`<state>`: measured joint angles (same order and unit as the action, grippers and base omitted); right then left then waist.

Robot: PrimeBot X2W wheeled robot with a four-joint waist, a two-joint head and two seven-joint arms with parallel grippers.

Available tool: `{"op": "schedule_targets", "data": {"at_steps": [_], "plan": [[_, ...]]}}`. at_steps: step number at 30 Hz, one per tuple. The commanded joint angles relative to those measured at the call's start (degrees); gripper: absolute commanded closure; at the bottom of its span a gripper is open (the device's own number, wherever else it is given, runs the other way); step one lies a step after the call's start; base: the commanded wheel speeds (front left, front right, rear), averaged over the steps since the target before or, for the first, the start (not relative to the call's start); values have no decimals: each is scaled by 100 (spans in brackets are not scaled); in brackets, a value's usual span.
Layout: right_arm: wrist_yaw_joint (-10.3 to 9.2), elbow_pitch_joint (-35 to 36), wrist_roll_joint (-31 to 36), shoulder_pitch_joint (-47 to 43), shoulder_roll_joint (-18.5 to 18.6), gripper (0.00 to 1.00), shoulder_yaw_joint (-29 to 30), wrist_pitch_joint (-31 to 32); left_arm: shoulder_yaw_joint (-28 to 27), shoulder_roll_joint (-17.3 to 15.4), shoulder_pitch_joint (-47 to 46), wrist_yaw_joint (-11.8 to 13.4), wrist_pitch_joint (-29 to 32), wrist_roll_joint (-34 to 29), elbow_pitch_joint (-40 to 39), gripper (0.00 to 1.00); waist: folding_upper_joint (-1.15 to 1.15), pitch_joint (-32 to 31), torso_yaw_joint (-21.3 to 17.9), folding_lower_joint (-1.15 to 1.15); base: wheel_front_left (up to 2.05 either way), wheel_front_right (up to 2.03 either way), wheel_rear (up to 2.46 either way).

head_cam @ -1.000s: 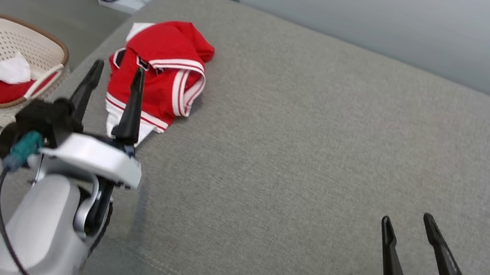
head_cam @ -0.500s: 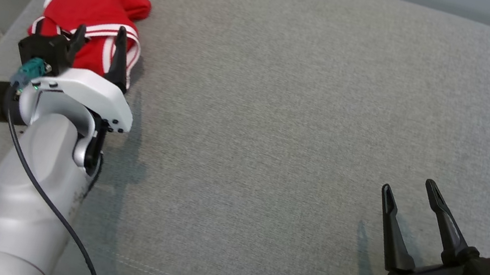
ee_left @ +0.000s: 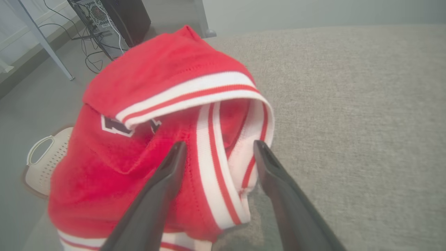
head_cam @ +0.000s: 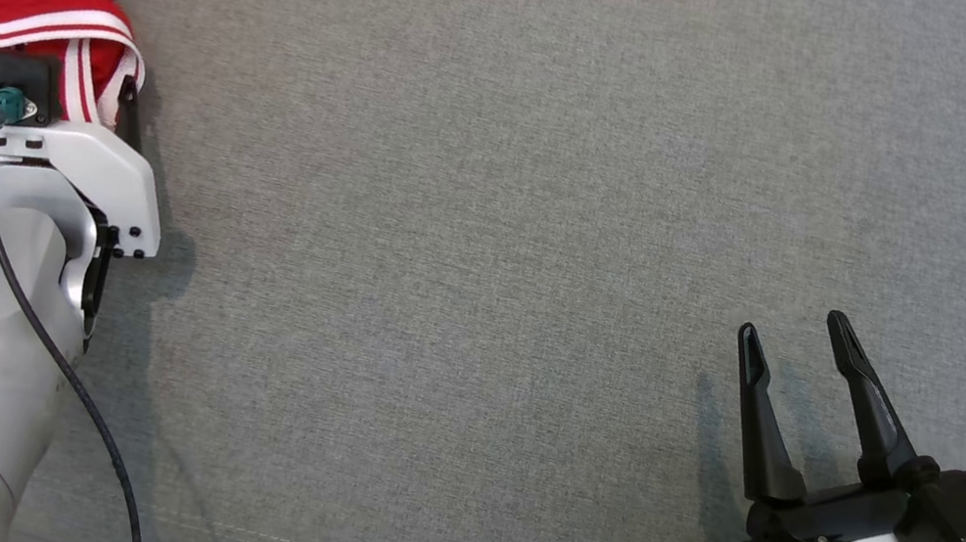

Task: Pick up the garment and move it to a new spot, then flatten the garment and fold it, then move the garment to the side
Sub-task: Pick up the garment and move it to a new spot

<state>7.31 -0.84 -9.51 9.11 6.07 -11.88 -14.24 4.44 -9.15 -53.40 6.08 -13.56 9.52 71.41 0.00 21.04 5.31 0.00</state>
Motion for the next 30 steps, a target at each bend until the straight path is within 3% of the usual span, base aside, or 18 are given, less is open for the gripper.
{"op": "schedule_targets", "data": {"at_steps": [1, 8, 9, 10, 18, 24, 30], "plan": [[18, 163, 81, 115, -2, 0, -162, -76, -75, -321, -173, 45, -16, -40, -38, 0, 0, 51, -51, 0, 0, 0, 0], [18, 159, 34, 140, -5, 0, -231, -76, 79, -473, -117, 45, -73, -127, 100, 2, 0, 64, -149, 0, 0, 0, 0], [18, 155, 18, 138, -1, 0, -237, -76, 94, -482, -111, 36, -79, -128, 111, 47, 0, 54, -156, 0, 0, 0, 0], [18, 149, -5, 137, 5, 0, -254, -76, 96, -487, -105, 24, -90, -118, 115, 99, 0, 39, -165, 0, 0, 0, 0], [18, 72, -185, 122, 54, 0, -369, -76, 113, -540, 17, -116, -138, -42, -54, 100, 0, -151, -238, 0, 0, 0, 0], [18, 29, -253, 41, 25, 0, -319, -76, 25, -470, 306, -213, -142, 50, -988, 100, 0, -454, -293, 0, 0, 0, 0], [18, 3, -342, -92, -55, 0, -310, -76, -41, -205, 584, -572, -143, 171, -2150, 100, 0, -851, -399, 0, 0, 0, 0]]}}
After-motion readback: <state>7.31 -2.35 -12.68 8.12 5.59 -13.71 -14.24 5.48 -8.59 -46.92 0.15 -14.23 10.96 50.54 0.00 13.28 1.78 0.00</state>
